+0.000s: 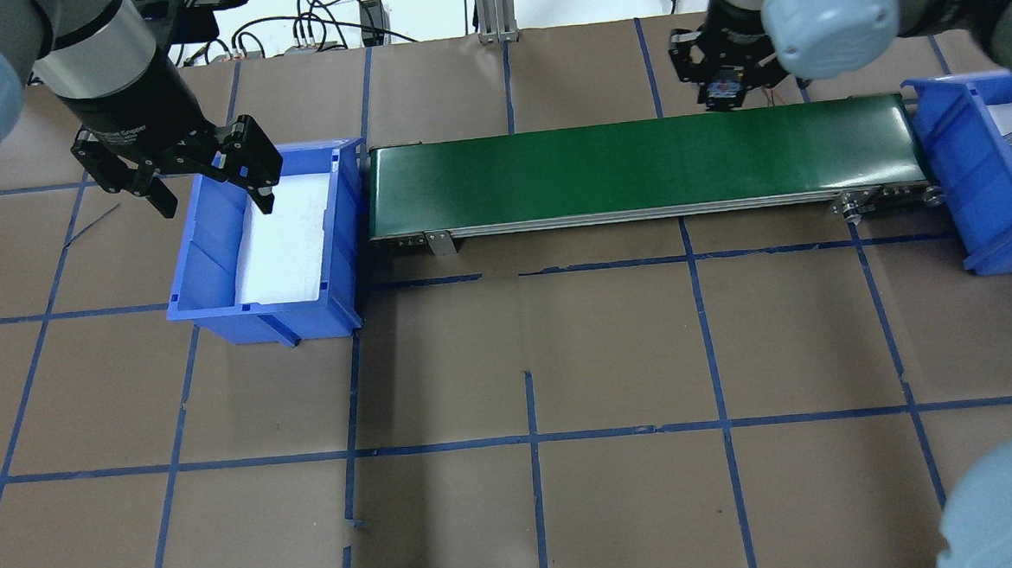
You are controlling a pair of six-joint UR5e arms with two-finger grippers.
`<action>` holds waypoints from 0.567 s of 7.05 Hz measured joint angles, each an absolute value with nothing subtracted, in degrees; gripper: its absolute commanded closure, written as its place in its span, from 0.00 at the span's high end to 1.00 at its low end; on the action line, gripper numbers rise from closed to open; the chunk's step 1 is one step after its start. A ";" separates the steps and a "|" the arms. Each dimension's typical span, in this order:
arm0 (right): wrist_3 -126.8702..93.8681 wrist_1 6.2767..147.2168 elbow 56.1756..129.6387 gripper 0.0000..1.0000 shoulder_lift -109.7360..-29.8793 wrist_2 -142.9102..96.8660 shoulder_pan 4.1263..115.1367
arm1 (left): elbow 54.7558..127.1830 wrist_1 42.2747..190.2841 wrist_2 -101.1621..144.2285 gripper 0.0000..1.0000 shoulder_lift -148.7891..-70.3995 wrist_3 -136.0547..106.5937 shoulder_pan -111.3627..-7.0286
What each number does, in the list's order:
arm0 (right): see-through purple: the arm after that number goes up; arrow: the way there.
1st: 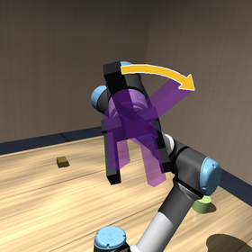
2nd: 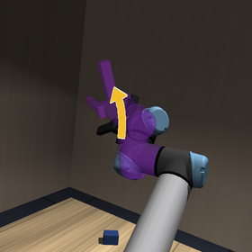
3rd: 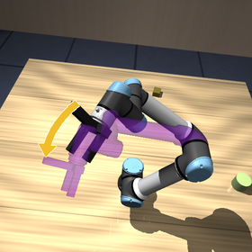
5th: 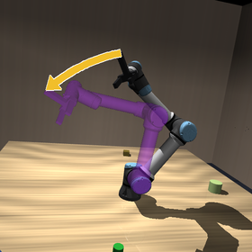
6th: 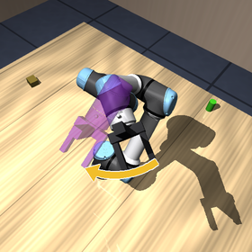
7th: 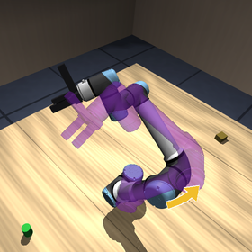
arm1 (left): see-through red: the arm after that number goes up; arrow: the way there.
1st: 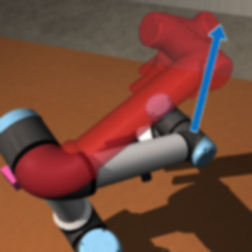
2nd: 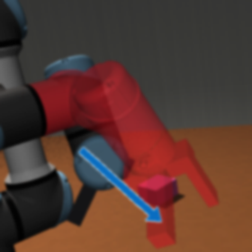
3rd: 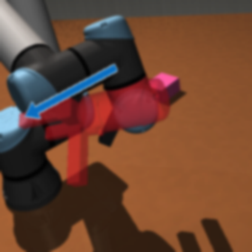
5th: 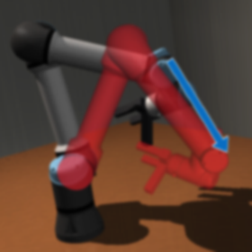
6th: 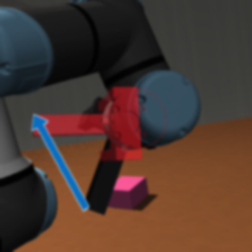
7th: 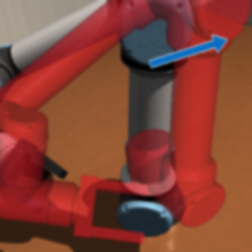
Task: Transport two buttons from left to right
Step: 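Carry the red button to the far blue bin with the right gripper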
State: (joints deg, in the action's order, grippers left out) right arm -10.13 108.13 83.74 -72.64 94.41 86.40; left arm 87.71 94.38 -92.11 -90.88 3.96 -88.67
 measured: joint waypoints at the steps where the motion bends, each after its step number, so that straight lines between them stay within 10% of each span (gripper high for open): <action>1: -0.40 105.77 83.71 0.04 -74.69 94.56 80.05 | 87.71 94.36 -92.11 1.00 -90.88 3.96 -88.68; 4: 28.79 105.34 83.13 0.05 -73.95 92.78 61.53 | 87.71 94.33 -92.11 1.00 -90.88 3.96 -88.68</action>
State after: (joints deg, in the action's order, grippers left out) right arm 28.79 105.34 83.13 -73.95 92.78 61.53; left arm 87.71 94.33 -92.11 -90.88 3.96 -88.68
